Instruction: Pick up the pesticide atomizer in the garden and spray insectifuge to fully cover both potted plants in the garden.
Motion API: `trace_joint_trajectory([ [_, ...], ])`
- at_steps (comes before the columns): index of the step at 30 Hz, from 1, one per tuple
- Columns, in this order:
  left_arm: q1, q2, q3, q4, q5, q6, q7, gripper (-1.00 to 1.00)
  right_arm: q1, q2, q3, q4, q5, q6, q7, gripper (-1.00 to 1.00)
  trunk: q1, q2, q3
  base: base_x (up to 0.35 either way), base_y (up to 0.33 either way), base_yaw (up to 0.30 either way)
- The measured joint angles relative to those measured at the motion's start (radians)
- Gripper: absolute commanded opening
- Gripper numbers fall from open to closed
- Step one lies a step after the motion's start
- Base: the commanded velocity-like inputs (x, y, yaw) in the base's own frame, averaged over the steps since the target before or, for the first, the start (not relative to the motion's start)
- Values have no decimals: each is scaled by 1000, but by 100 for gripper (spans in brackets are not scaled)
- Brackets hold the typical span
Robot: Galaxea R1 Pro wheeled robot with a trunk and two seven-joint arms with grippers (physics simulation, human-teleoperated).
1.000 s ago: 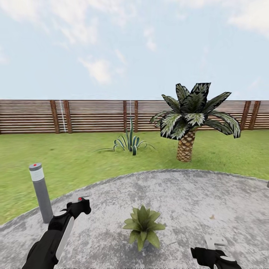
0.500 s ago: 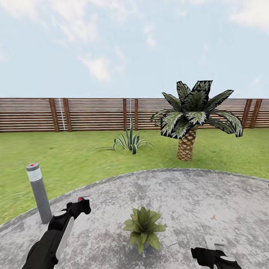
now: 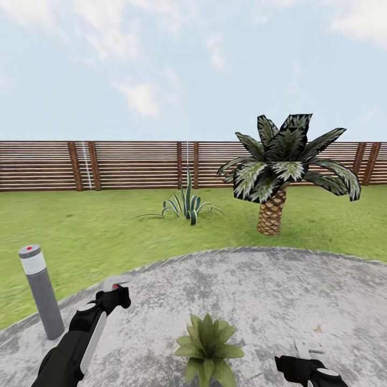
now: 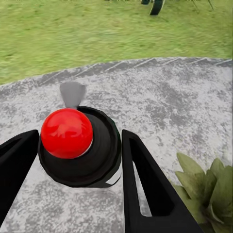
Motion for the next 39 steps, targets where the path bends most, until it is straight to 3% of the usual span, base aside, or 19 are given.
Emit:
trace_joint_trajectory([
  [23, 0, 3, 0, -1, -1, 1, 0, -100, 0, 0, -1, 3, -2, 0, -1, 100, 1, 0, 0, 33, 0, 0],
  [26, -1, 11, 3, -7, -5, 2, -1, -100, 0, 0, 0, 5, -2, -1, -3, 100, 1, 0, 0, 0, 0, 0],
  [29, -7, 41, -1, -20, -11, 2, -7, -100, 0, -3, -1, 8, -1, -5, 1, 100, 1, 0, 0, 0, 0, 0],
  [33, -16, 130, -76, -25, -61, 1, -109, -100, -4, -51, 4, 2, -1, -7, 12, 100, 1, 0, 0, 0, 0, 0],
  [34, -18, 141, -87, -25, -72, 2, -135, -100, -9, -55, 7, 1, -1, -7, 19, 100, 1, 0, 0, 0, 0, 0],
  [36, -29, 185, -115, -26, -123, 2, -254, -100, -64, -64, 35, 1, -3, -7, 75, 100, 1, 0, 0, 0, 0, 0],
  [39, -73, 245, -131, -26, -214, 3, -506, -100, -191, -70, 108, 4, -5, -1, 244, 100, 1, 0, 0, 0, 0, 0],
])
